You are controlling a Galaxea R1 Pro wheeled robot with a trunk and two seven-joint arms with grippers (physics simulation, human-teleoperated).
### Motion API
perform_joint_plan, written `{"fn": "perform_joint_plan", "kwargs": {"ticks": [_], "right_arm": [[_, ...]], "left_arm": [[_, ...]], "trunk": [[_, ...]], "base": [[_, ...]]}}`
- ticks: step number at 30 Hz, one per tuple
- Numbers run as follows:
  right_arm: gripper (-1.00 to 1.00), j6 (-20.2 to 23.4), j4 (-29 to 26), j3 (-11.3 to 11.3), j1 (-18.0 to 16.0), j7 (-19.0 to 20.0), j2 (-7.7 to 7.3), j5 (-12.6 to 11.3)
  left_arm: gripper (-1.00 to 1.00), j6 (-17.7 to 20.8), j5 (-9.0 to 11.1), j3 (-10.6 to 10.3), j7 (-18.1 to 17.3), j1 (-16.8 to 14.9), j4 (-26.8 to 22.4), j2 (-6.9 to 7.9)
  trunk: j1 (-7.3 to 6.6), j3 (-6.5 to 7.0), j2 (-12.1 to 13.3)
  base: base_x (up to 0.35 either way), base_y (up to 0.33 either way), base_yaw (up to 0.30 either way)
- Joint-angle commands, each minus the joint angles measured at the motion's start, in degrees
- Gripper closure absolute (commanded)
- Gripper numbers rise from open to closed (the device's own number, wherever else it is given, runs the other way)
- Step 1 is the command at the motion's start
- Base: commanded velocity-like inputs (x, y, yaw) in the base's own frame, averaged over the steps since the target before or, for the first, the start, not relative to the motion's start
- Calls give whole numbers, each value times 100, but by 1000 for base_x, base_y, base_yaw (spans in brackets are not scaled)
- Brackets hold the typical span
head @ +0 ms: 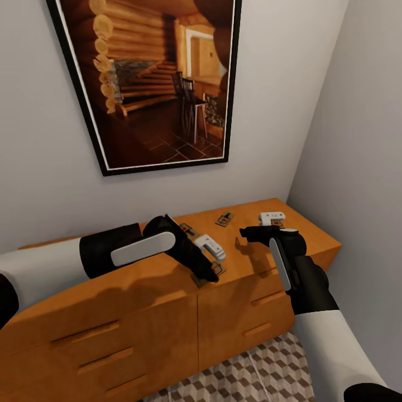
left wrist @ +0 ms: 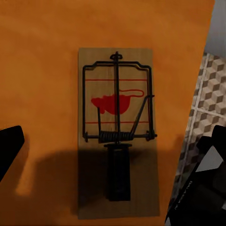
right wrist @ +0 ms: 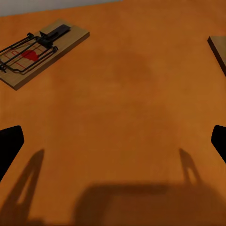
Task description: Take the four mousetraps from the cabinet in the bathroom and place them on the bathroom floor. Make sure all four end up on the same floor surface, and ensure that at least two of them are either under or directly next to the same bathroom sink.
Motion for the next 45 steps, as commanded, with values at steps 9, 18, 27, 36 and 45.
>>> {"fn": "perform_joint_plan", "kwargs": {"ticks": [9, 18, 27, 36, 45], "right_arm": [[-100, 27, -5, 1, -5, 1, 1, -2], [-100, 25, -5, 1, -5, 1, 1, -3], [-100, 27, -5, 1, -5, 1, 1, -2], [-100, 26, -5, 1, -5, 1, 1, -2], [-100, 26, -5, 1, -5, 1, 1, 0]], "left_arm": [[-100, -6, 57, -23, 57, 90, 6, 4], [-100, -35, 35, -26, 57, 268, 13, 20], [-100, -94, 32, -28, 57, 306, 11, 117], [-100, -99, 28, -30, 57, 312, 15, 147], [100, -100, 25, -27, 57, 315, 11, 154]], "trunk": [[0, -6, -3], [0, -6, -3], [0, -6, -3], [0, -6, -3], [0, -6, -3]], "base": [[0, 0, 0], [0, 0, 0], [0, 0, 0], [0, 0, 0], [0, 0, 0]]}}
